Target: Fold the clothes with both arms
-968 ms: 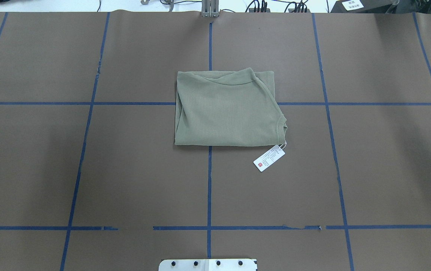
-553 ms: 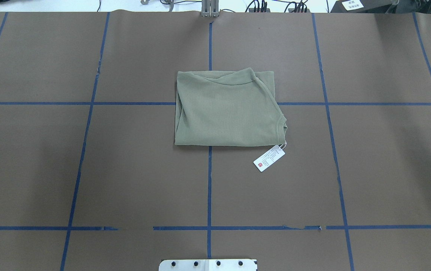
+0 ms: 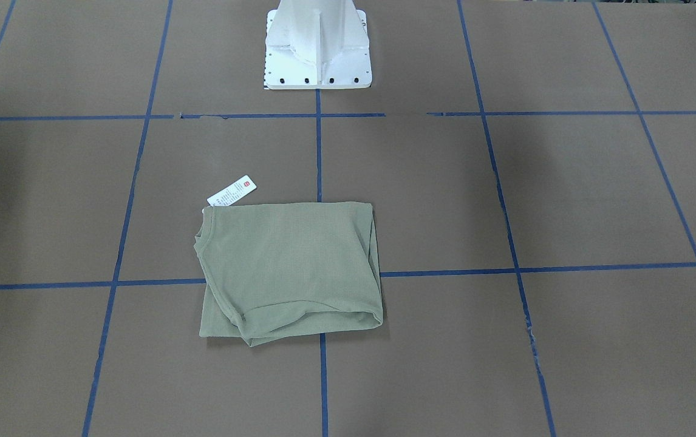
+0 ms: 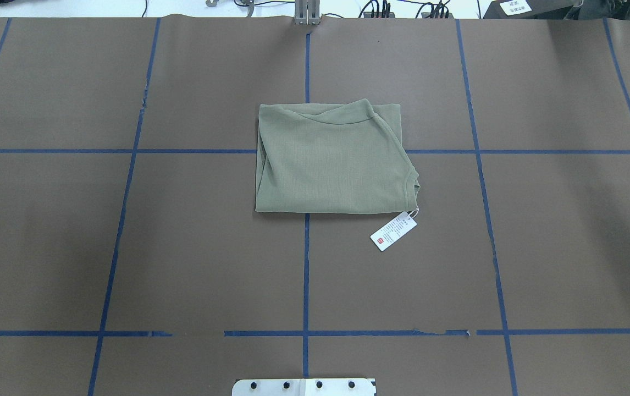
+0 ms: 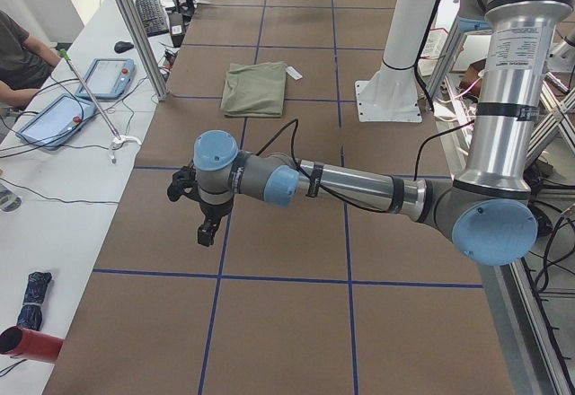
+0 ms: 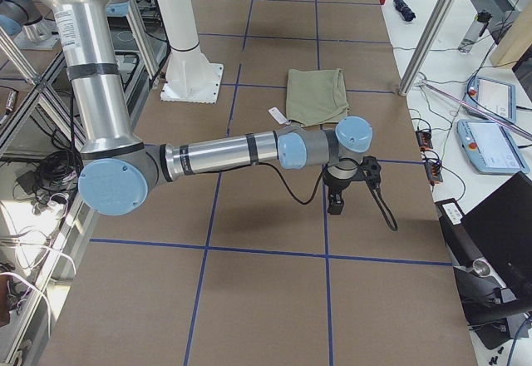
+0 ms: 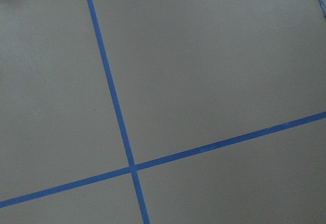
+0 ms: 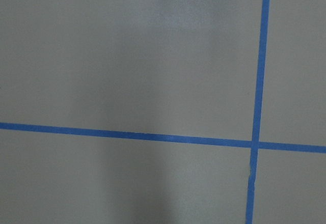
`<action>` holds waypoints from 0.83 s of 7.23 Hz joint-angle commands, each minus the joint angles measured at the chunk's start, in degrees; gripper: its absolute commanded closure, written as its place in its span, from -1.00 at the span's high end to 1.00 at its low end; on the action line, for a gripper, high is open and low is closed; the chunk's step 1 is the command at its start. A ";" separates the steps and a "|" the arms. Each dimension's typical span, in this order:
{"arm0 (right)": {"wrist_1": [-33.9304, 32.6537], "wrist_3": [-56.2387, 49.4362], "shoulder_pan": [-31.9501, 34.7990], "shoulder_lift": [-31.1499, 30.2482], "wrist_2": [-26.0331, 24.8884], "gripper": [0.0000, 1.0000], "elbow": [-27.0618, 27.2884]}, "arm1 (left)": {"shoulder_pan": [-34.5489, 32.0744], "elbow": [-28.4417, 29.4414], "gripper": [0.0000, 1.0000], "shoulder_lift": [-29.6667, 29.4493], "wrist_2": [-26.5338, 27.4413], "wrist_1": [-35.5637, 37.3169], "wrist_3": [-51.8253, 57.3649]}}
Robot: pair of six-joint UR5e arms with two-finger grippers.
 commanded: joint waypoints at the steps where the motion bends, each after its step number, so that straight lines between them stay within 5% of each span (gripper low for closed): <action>1: 0.51 -0.12 -0.63 -2.38 -0.01 1.00 0.53 | -1.03 0.41 1.00 0.80 -0.16 0.00 1.70; 6: 0.69 -0.83 -0.81 -2.66 -2.12 1.00 0.80 | -0.94 0.23 1.00 1.69 -0.07 0.53 1.00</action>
